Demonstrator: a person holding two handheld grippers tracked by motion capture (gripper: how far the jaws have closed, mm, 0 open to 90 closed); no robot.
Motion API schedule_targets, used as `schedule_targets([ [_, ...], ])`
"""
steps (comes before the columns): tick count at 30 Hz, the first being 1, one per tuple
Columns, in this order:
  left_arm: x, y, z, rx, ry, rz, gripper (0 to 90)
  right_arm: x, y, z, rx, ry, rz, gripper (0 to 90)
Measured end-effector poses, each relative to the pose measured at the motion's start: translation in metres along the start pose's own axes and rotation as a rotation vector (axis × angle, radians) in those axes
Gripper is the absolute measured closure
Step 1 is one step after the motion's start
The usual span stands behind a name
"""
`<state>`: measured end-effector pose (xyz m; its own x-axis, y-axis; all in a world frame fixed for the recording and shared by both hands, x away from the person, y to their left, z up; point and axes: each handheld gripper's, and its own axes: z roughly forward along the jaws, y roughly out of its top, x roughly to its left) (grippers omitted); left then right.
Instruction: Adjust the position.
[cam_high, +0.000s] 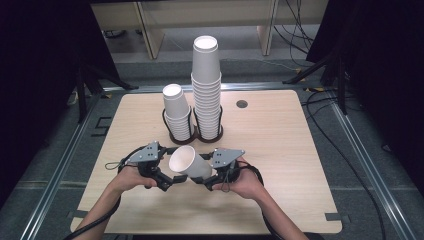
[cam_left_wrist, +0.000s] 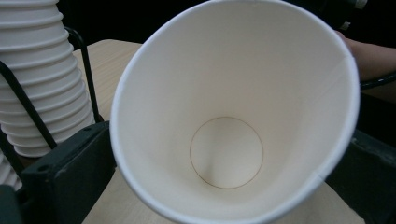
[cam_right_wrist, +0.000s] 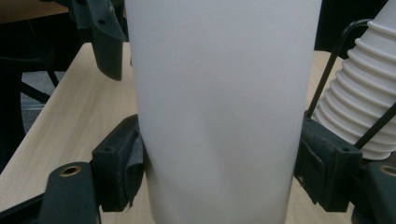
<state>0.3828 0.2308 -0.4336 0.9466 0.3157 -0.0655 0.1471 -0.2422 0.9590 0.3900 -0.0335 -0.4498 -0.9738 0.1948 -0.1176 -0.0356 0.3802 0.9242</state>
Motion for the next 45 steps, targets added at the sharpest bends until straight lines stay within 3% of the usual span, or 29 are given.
schedule_targets([
  [6,0.0,0.002,0.0,0.0,-0.009,0.001,0.0,0.0,0.0,0.001,0.01,0.01,0.002,25.4],
  [8,0.001,0.002,0.001,-0.022,-0.025,-0.005,0.0,0.001,-0.001,0.001,0.006,0.011,0.009,25.4],
  [10,0.001,0.002,0.001,-0.024,-0.023,-0.008,0.0,0.0,-0.001,0.002,0.002,0.004,-0.007,25.3],
  [12,0.0,0.002,0.001,-0.012,-0.024,-0.005,0.0,0.003,0.0,0.002,0.005,0.009,0.03,25.3],
  [16,0.001,0.003,0.003,-0.037,-0.037,-0.006,0.0,0.0,0.001,0.002,0.007,0.001,-0.014,25.2],
  [22,0.001,0.005,0.002,-0.015,-0.036,0.014,0.0,0.001,0.001,0.003,0.0,0.004,-0.009,25.2],
  [26,0.001,0.007,0.003,-0.041,-0.055,0.011,0.0,0.002,0.001,0.003,-0.002,0.009,-0.004,25.1],
  [30,0.0,0.009,0.002,-0.031,-0.044,0.016,0.8,0.001,0.002,0.003,-0.01,0.008,-0.007,25.1],
  [34,0.001,0.01,0.003,-0.062,-0.054,0.008,1.8,0.001,0.002,0.004,-0.014,0.011,0.001,25.1],
  [35,0.0,0.011,0.001,-0.042,-0.041,0.015,2.3,0.001,0.002,0.004,-0.014,0.013,0.002,25.0],
  [38,0.0,0.011,0.001,-0.048,-0.034,0.02,5.1,0.001,0.002,0.004,-0.011,0.015,0.0,24.8],
  [45,0.0,0.012,0.002,-0.065,-0.047,0.03,7.8,0.001,0.001,0.005,-0.024,0.017,0.007,24.1],
])
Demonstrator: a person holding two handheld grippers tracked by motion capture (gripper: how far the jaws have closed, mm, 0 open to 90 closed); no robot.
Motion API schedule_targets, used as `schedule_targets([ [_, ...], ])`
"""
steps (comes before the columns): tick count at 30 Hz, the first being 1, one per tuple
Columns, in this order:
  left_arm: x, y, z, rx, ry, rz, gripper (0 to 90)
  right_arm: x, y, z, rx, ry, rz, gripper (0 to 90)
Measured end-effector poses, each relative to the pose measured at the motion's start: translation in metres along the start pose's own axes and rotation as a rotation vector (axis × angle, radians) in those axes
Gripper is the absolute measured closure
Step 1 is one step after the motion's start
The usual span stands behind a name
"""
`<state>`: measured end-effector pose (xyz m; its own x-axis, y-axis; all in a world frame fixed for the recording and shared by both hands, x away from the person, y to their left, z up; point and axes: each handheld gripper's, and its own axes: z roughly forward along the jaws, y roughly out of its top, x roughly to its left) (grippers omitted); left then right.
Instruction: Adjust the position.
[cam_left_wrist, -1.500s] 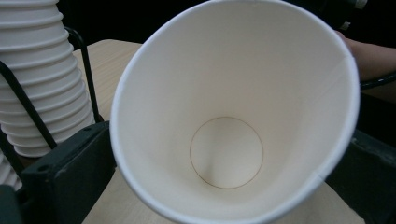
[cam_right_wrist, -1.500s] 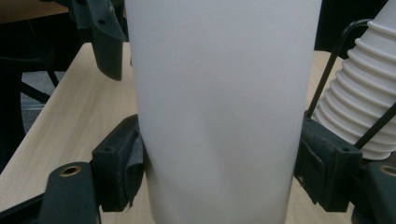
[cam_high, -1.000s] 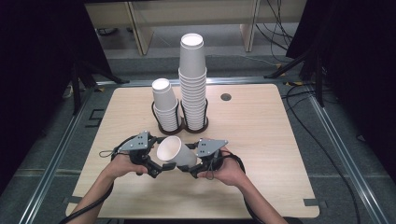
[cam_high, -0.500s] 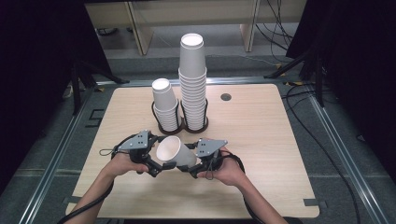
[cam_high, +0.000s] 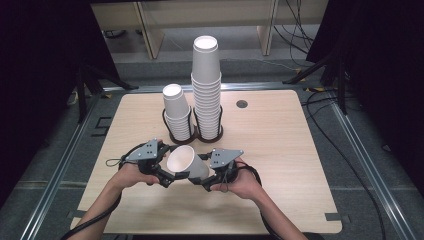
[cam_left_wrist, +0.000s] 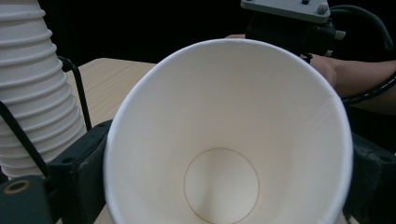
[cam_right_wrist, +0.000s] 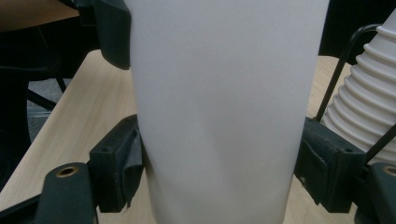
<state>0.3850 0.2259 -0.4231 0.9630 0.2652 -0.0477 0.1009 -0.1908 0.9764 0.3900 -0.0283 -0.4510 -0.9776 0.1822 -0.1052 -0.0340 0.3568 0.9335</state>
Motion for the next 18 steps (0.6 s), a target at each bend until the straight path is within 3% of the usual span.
schedule_targets([
  [1,-0.0005,0.0011,-0.0017,0.021,0.013,0.007,8.1,0.0,-0.0001,0.0004,-0.003,-0.001,0.002,24.0],
  [9,-0.0018,0.0023,-0.0018,0.029,0.009,0.026,9.9,0.0007,0.0004,0.0009,0.004,0.008,0.016,22.6],
  [13,-0.0026,0.0032,-0.0014,0.046,0.025,0.041,10.3,0.0004,0.0001,0.0005,0.014,0.004,0.059,19.5],
  [15,-0.0024,0.0026,-0.0007,0.028,0.018,0.04,10.4,-0.0005,-0.0002,-0.0004,0.013,0.0,0.067,17.0],
  [18,-0.0024,0.0035,-0.0025,0.041,0.028,0.046,10.5,-0.0014,-0.0003,-0.0019,0.013,-0.016,0.068,15.3],
])
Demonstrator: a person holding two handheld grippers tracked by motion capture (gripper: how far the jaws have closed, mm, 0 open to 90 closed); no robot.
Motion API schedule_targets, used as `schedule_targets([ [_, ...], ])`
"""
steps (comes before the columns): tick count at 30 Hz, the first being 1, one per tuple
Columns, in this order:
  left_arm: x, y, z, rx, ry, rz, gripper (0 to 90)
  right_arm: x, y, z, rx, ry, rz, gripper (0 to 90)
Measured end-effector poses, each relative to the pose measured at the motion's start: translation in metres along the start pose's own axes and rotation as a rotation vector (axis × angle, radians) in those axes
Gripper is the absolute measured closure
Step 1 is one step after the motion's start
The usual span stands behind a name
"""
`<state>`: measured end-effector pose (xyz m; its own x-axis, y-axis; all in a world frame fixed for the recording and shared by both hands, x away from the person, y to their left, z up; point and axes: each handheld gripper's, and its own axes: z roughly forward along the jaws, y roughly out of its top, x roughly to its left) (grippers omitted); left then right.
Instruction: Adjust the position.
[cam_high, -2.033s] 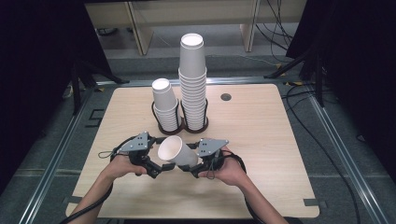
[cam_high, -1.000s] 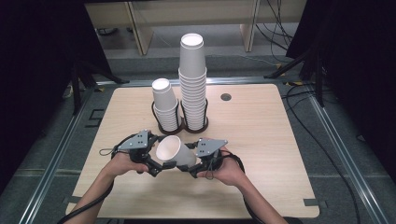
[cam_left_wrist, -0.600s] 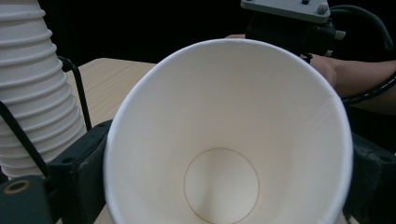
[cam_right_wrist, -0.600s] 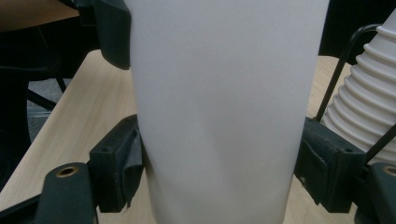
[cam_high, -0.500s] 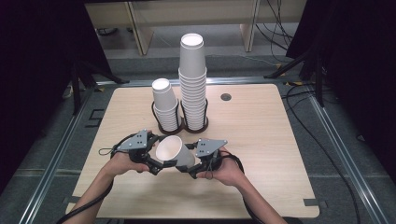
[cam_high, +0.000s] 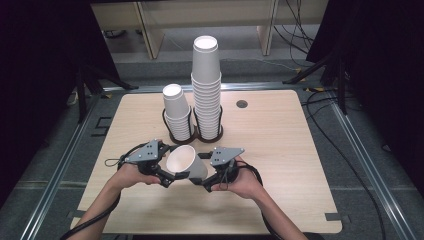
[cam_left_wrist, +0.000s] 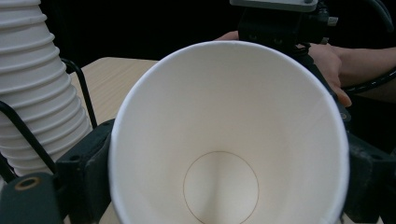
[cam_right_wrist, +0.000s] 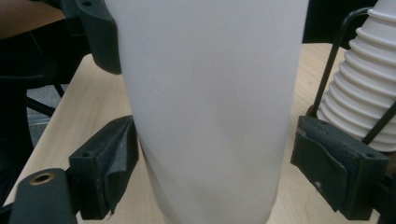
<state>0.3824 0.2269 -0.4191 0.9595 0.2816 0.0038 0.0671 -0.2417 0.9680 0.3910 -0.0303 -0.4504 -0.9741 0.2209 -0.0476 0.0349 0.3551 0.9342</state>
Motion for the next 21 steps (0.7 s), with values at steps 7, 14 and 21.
schedule_targets([
  [7,-0.002,0.002,-0.002,0.015,0.025,0.022,10.6,-0.001,0.0,-0.005,0.006,-0.01,0.008,15.2],
  [14,-0.002,0.006,-0.003,0.018,0.037,0.041,11.1,0.002,0.001,-0.009,0.019,-0.01,-0.001,15.2],
  [21,-0.003,0.006,-0.002,0.019,0.048,0.049,11.4,0.002,-0.001,-0.015,0.034,-0.012,-0.004,15.2],
])
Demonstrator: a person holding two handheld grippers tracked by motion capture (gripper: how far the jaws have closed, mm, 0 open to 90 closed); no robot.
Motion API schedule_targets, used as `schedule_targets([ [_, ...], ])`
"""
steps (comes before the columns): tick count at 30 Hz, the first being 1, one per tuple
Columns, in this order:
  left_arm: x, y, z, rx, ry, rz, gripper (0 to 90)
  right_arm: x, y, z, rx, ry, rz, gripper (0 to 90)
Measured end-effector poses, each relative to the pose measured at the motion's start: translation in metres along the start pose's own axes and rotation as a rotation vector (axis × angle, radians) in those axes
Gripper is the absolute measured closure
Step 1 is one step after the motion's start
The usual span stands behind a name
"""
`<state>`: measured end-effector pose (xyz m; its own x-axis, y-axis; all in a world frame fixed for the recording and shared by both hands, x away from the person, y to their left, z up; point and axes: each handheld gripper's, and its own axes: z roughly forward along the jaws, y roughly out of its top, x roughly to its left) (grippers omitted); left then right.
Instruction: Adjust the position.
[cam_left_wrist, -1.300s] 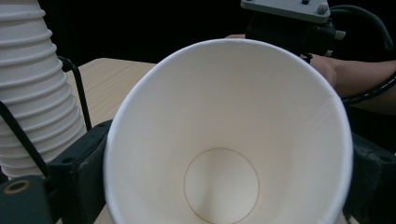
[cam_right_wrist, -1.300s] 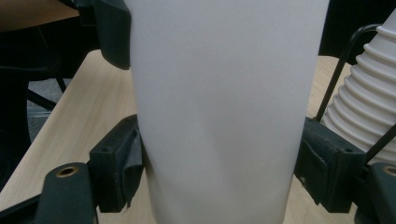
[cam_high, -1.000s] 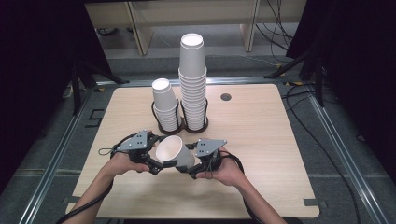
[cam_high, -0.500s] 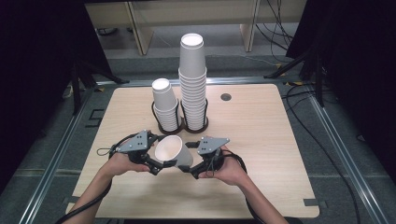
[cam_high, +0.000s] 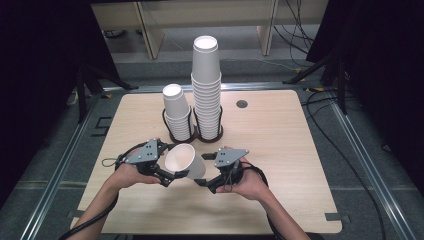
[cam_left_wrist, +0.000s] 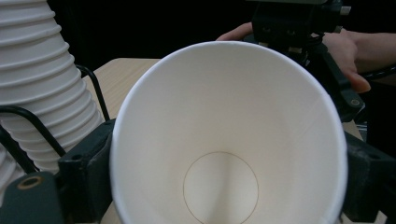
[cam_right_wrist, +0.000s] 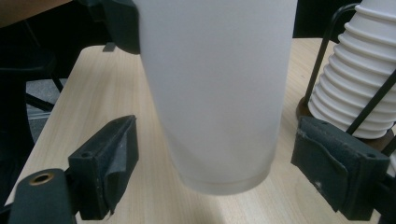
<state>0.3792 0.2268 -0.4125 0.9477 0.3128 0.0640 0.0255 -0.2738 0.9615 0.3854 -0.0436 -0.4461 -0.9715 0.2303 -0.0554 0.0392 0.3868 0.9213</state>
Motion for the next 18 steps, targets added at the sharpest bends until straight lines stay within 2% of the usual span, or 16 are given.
schedule_targets([
  [5,-0.001,0.0,-0.003,0.031,0.034,0.013,11.8,0.001,-0.002,-0.004,-0.005,-0.011,0.006,15.2],
  [9,-0.001,0.001,-0.005,0.041,0.061,0.012,12.1,0.001,-0.003,-0.01,-0.017,-0.012,0.01,15.2],
  [11,-0.002,0.001,-0.005,0.031,0.071,0.012,12.4,0.001,-0.004,-0.013,-0.023,-0.015,0.014,15.2],
  [12,-0.003,0.001,-0.005,0.04,0.087,0.016,12.6,0.0,-0.004,-0.015,-0.02,-0.015,0.02,15.2],
  [15,-0.004,0.002,-0.008,0.069,0.126,0.017,12.8,-0.001,-0.006,-0.021,-0.026,-0.039,0.035,15.5],
  [18,-0.005,0.002,-0.009,0.056,0.147,0.009,13.0,-0.003,-0.008,-0.027,-0.047,-0.067,0.07,16.3],
])
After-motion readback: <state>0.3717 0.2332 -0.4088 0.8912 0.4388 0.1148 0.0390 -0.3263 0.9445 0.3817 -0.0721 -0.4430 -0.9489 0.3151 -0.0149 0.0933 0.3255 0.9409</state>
